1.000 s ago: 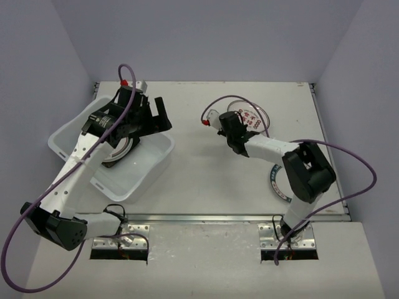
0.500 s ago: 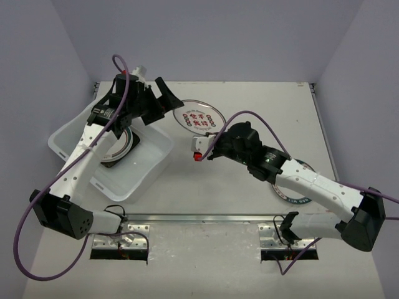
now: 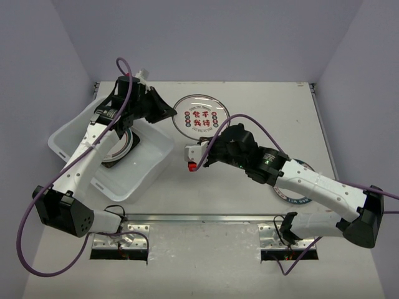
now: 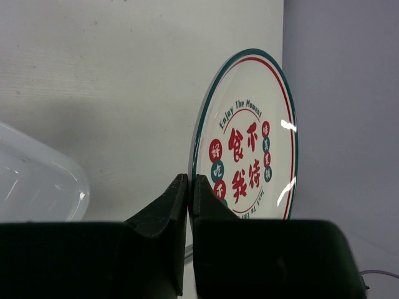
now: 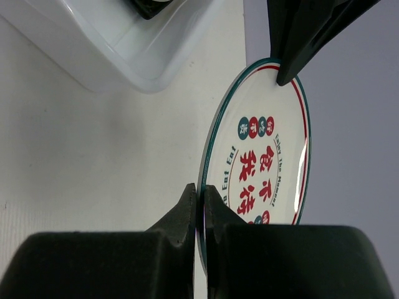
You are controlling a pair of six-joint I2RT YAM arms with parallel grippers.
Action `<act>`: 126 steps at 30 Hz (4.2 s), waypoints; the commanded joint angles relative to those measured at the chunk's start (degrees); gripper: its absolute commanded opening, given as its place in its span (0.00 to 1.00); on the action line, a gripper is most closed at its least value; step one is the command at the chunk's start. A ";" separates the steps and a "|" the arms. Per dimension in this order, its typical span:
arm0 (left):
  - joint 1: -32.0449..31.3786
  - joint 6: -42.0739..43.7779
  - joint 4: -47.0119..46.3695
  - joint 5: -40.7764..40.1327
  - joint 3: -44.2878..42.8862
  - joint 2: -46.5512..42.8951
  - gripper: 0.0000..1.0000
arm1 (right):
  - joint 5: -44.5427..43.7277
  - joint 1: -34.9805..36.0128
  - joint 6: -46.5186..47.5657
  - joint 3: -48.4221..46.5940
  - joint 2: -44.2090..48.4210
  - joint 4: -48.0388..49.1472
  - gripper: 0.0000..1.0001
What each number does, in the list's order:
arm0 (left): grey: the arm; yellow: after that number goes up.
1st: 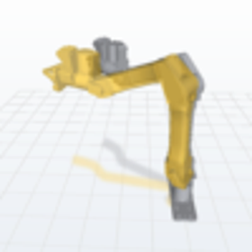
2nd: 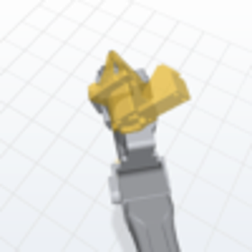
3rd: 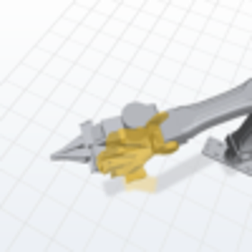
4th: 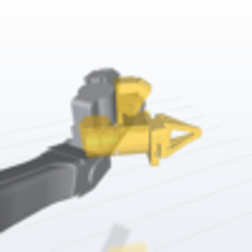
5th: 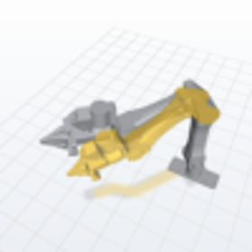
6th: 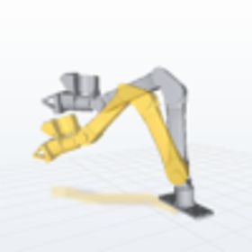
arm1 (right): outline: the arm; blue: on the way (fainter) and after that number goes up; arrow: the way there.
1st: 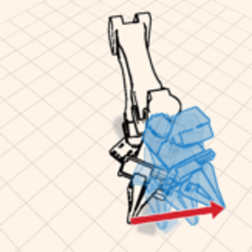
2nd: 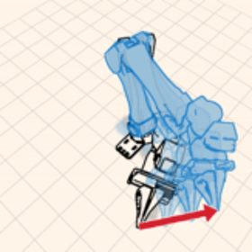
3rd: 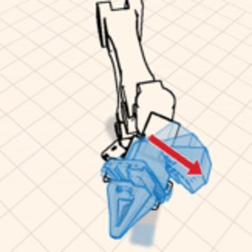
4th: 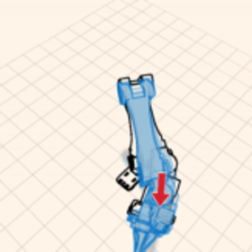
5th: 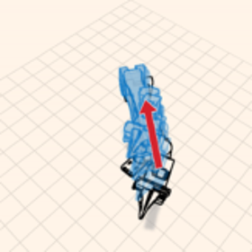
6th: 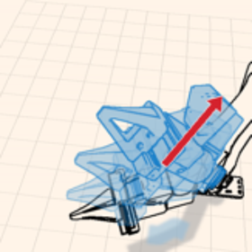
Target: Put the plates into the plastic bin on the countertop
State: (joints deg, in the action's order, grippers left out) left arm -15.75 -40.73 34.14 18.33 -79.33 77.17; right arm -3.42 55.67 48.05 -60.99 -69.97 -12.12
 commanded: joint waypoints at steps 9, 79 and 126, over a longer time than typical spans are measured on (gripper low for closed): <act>1.42 1.50 -5.22 5.06 0.79 -3.63 0.00 | 0.05 0.75 -1.82 0.26 2.27 12.96 0.24; 1.49 7.12 0.42 -7.12 -6.47 5.69 1.00 | 15.42 -38.18 -81.10 -26.77 -2.85 -28.12 0.99; -26.82 -6.21 -17.45 -10.86 -36.69 48.10 0.00 | 4.40 -38.02 -84.69 -13.78 25.87 -33.53 0.99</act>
State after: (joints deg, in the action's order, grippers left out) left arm -52.41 -56.58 7.19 17.50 -112.42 143.00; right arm 1.56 17.72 -37.67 -73.19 -42.71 -49.37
